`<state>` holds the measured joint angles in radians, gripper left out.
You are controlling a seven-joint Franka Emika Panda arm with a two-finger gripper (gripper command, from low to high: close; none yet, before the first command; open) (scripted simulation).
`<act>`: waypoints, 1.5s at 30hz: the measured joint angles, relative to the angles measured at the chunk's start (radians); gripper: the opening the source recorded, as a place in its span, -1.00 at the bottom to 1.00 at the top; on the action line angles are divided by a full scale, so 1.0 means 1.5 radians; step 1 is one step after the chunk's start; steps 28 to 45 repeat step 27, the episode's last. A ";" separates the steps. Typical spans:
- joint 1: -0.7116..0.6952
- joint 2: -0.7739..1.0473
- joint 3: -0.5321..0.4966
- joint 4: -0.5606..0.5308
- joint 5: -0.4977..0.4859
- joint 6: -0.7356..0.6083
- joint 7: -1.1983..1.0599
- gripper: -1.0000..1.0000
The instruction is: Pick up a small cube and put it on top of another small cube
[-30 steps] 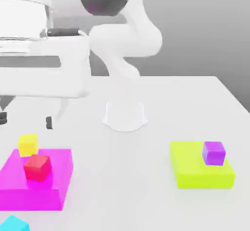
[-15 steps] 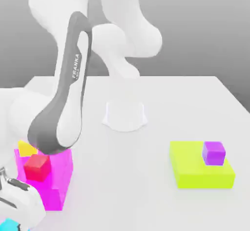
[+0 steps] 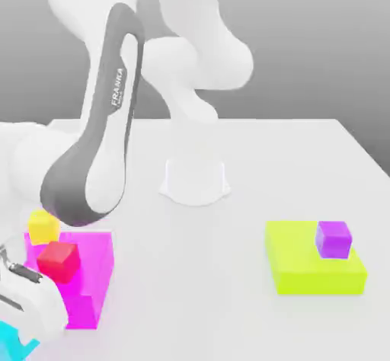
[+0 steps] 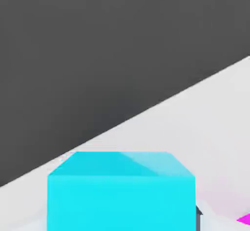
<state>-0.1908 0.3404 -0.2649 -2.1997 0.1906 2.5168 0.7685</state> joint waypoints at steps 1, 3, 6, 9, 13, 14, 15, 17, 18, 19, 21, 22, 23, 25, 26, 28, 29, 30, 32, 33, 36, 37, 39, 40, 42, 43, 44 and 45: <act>0.004 -0.024 -0.007 -0.017 -0.004 -0.007 0.021 -1.00; 0.012 -0.071 -0.021 -0.050 -0.016 -0.020 0.065 -1.00; 0.020 -0.145 -0.038 -0.101 -0.048 -0.039 0.143 -1.00; 0.007 -0.221 -0.040 -0.152 -0.095 -0.057 0.231 -1.00; -0.011 -0.301 -0.032 -0.214 -0.154 -0.068 0.339 -1.00; -0.011 -0.292 -0.032 -0.224 -0.152 -0.049 0.343 -1.00; -0.010 -0.275 -0.033 -0.231 -0.146 -0.025 0.341 -1.00; -0.006 -0.234 -0.035 -0.243 -0.128 0.026 0.330 1.00; -0.004 -0.234 -0.035 -0.243 -0.128 0.026 0.330 1.00; -0.002 -0.234 -0.035 -0.243 -0.128 0.026 0.330 1.00; 0.000 -0.234 -0.035 -0.243 -0.128 0.026 0.330 1.00; 0.001 -0.234 -0.035 -0.243 -0.128 0.026 0.330 1.00; 0.005 -0.224 -0.037 -0.246 -0.123 0.038 0.327 1.00; 0.011 -0.247 -0.042 -0.241 -0.137 0.011 0.337 1.00; 0.003 -0.267 -0.043 -0.236 -0.148 -0.013 0.345 1.00; 0.000 -0.289 -0.043 -0.231 -0.157 -0.040 0.352 1.00; 0.000 -0.289 -0.043 -0.231 -0.157 -0.040 0.352 1.00; 0.000 -0.289 -0.043 -0.231 -0.157 -0.040 0.352 1.00; 0.000 -0.289 -0.043 -0.231 -0.157 -0.040 0.352 1.00; 0.000 -0.289 -0.043 -0.231 -0.157 -0.040 0.352 1.00; 0.000 -0.289 -0.043 -0.231 -0.157 -0.040 0.352 1.00; 0.000 -0.289 -0.043 -0.231 -0.157 -0.040 0.352 1.00; 0.000 -0.289 -0.043 -0.231 -0.157 -0.040 0.352 1.00; 0.000 -0.289 -0.043 -0.231 -0.157 -0.040 0.352 1.00; 0.000 -0.289 -0.043 -0.231 -0.157 -0.040 0.352 1.00; 0.000 -0.289 -0.043 -0.231 -0.157 -0.040 0.352 1.00; 0.000 -0.289 -0.043 -0.231 -0.157 -0.040 0.352 1.00; 0.000 -0.289 -0.043 -0.231 -0.157 -0.040 0.352 1.00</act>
